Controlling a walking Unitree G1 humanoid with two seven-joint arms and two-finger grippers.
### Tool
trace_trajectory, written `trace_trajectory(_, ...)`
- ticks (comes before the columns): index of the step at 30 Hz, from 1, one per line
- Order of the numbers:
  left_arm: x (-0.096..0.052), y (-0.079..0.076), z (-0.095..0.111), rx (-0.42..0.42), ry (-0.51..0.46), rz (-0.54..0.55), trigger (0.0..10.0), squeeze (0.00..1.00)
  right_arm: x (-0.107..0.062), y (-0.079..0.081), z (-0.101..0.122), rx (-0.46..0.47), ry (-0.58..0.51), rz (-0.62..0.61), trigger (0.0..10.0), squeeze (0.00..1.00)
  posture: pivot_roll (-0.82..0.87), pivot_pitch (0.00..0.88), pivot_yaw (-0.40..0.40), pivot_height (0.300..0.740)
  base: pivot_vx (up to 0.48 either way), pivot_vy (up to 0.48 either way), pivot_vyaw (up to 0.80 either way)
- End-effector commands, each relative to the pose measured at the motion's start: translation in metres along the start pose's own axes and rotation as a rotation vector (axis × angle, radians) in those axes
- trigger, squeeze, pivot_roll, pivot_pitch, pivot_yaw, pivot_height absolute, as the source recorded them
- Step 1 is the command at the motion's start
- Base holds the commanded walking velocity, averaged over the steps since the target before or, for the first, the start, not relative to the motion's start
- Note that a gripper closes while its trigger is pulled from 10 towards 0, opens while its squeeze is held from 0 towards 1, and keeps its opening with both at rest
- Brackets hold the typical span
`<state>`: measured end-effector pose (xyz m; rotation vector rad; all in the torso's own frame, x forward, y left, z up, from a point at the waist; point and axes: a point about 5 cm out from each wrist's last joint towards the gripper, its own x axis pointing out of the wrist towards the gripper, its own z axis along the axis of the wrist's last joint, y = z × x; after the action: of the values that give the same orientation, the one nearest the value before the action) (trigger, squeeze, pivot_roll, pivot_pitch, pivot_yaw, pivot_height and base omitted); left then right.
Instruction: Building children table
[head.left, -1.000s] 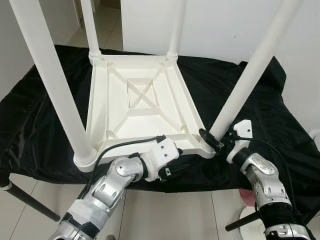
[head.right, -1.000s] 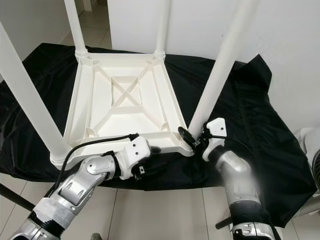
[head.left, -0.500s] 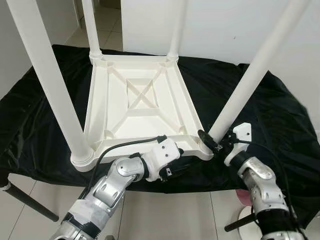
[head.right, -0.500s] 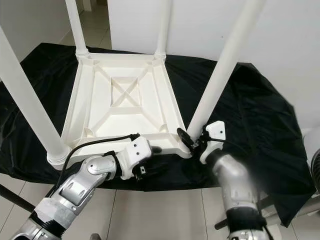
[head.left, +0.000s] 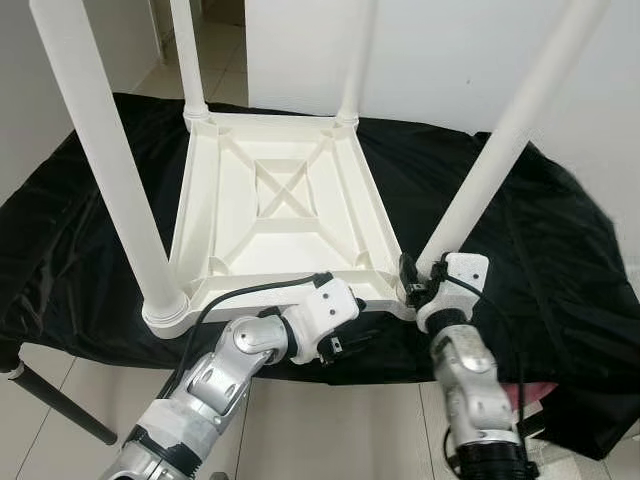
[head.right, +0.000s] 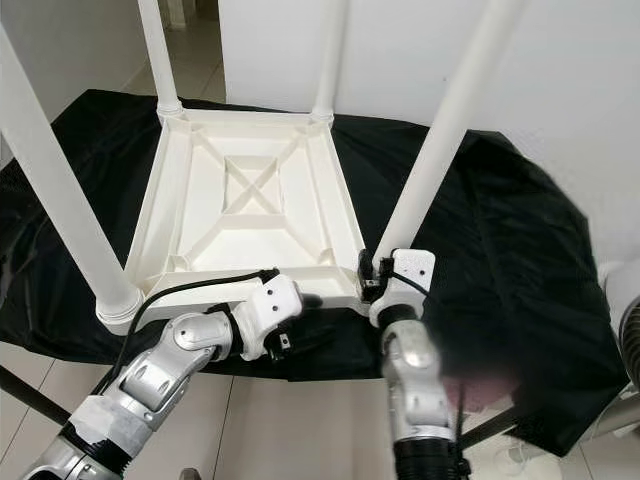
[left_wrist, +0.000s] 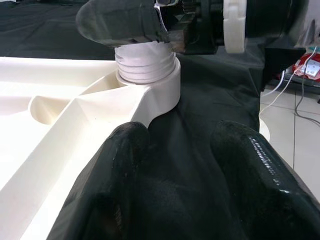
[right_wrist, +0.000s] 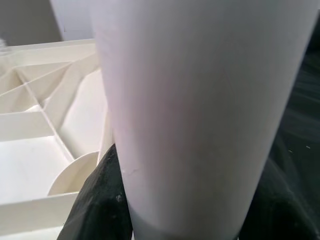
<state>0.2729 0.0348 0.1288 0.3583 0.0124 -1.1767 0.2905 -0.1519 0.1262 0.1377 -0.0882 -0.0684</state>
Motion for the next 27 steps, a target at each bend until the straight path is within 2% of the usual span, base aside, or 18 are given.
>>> trace_trajectory(1,0.002,0.001,0.001,0.021,0.007,-0.006,10.0,0.0,-0.007,-0.012,-0.017,0.051,0.09,-0.125,10.0,0.0,-0.03,0.011,-0.071,0.74,0.0,0.0,0.0)
trace_trajectory(3,0.002,0.002,0.001,0.023,0.007,-0.008,10.0,0.0,-0.008,0.004,-0.019,0.089,0.104,-0.122,10.0,0.0,-0.03,0.007,-0.064,0.74,0.0,0.0,0.0)
trace_trajectory(4,0.002,0.002,0.001,0.023,0.007,-0.008,10.0,0.0,-0.008,0.004,-0.019,0.089,0.104,-0.122,10.0,0.0,-0.03,0.007,-0.064,0.74,0.0,0.0,0.0)
trace_trajectory(6,0.003,0.003,0.002,0.028,0.007,-0.011,10.0,0.0,-0.008,0.014,-0.019,0.103,0.108,-0.107,10.0,0.0,-0.03,0.002,-0.06,0.74,0.0,0.0,0.0)
trace_trajectory(12,0.003,0.004,0.002,0.033,0.008,-0.014,10.0,0.0,-0.007,0.015,-0.017,0.08,0.104,-0.112,10.0,0.0,-0.03,0.0,-0.055,0.74,0.0,0.0,0.0)
trace_trajectory(13,0.002,0.004,0.002,0.034,0.009,-0.014,10.0,0.0,-0.007,0.014,-0.016,0.07,0.095,-0.113,10.0,0.06,-0.03,0.0,-0.053,0.74,0.0,0.0,0.0)
trace_trajectory(14,0.002,0.004,0.002,0.034,0.008,-0.015,10.0,0.0,-0.007,0.015,-0.016,0.071,0.088,-0.099,10.0,0.85,-0.03,0.0,-0.052,0.74,0.0,0.0,0.0)
trace_trajectory(15,0.002,0.004,0.002,0.035,0.008,-0.016,10.0,0.0,-0.007,0.016,-0.015,0.073,0.076,-0.09,10.0,1.0,-0.03,0.001,-0.051,0.74,0.0,0.0,0.0)
trace_trajectory(24,0.001,0.005,0.003,0.049,0.002,-0.003,10.0,0.0,-0.01,0.02,-0.007,0.133,0.032,0.036,10.0,1.0,-0.03,0.009,-0.049,0.74,0.0,0.0,0.0)
trace_trajectory(27,0.0,0.005,0.004,0.052,-0.001,0.002,10.0,0.0,-0.011,0.011,-0.004,0.139,0.022,0.076,10.0,1.0,-0.03,0.016,-0.05,0.74,0.0,0.0,0.0)
